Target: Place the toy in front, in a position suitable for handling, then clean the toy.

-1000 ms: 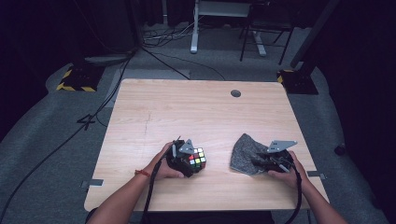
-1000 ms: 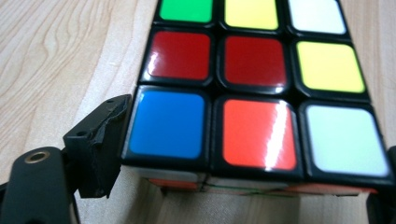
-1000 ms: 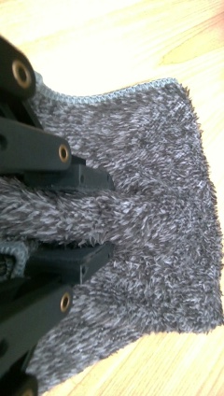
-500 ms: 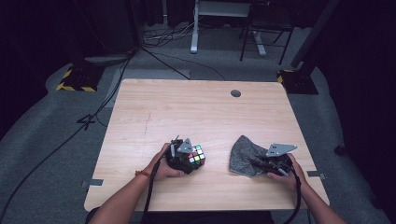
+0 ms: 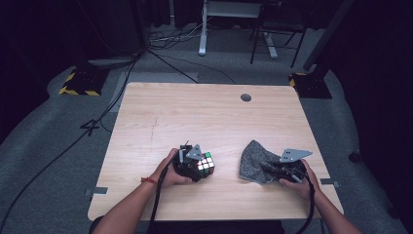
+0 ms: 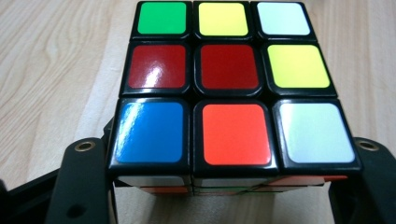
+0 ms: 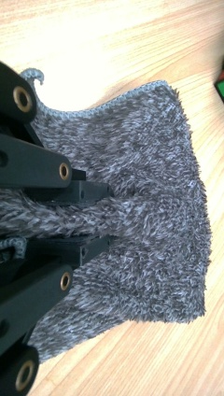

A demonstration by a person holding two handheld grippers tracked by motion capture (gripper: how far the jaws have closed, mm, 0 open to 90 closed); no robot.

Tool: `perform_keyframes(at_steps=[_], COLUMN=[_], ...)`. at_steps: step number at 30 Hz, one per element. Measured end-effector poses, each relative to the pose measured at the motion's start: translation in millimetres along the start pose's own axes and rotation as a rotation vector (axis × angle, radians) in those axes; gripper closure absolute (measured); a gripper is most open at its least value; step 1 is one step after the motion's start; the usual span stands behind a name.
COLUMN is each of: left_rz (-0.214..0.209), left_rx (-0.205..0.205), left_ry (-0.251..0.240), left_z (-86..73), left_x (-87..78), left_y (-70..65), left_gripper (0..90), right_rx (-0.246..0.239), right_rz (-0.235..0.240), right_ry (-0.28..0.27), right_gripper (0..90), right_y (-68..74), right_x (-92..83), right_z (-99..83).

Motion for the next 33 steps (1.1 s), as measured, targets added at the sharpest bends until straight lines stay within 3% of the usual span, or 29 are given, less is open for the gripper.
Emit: perform_keyframes(at_steps=[8,15,27,33], left_rz=[0.008,0.017,0.016,0.022], left_rx=[0.029,0.027,0.037,0.053], left_ry=[-0.021,-0.040,-0.022,-0.017], left_z=[7.3,11.3,13.3,20.3], left_x=[-9.2,-14.6,-12.9,-11.4], left_y=[-2.1,-1.1,-1.7,-1.8], left_gripper=[33.8,33.9,33.9,33.9], right_rx=[-0.001,0.000,-0.002,-0.025], right_rz=[-0.012,-0.012,-0.021,-0.012], right_ry=[-0.006,-0.020,-0.050,-0.080], right_gripper=[78.0,78.0,78.1,78.2], right_y=[-0.7,-1.1,-2.8,-1.9], right_x=[-2.3,-4.2,-10.5,-14.2], right_z=[2.1,5.2,11.8,25.2])
Point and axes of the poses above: each handheld gripper's, and its own axes: x roughly forward along the jaws, z roughly out of its top, y roughly to its left, the point moved 3 cm from there along x, roughly forward along the jaws, and after that the axes turned 6 degrees about -x, right-handed, at the moved point
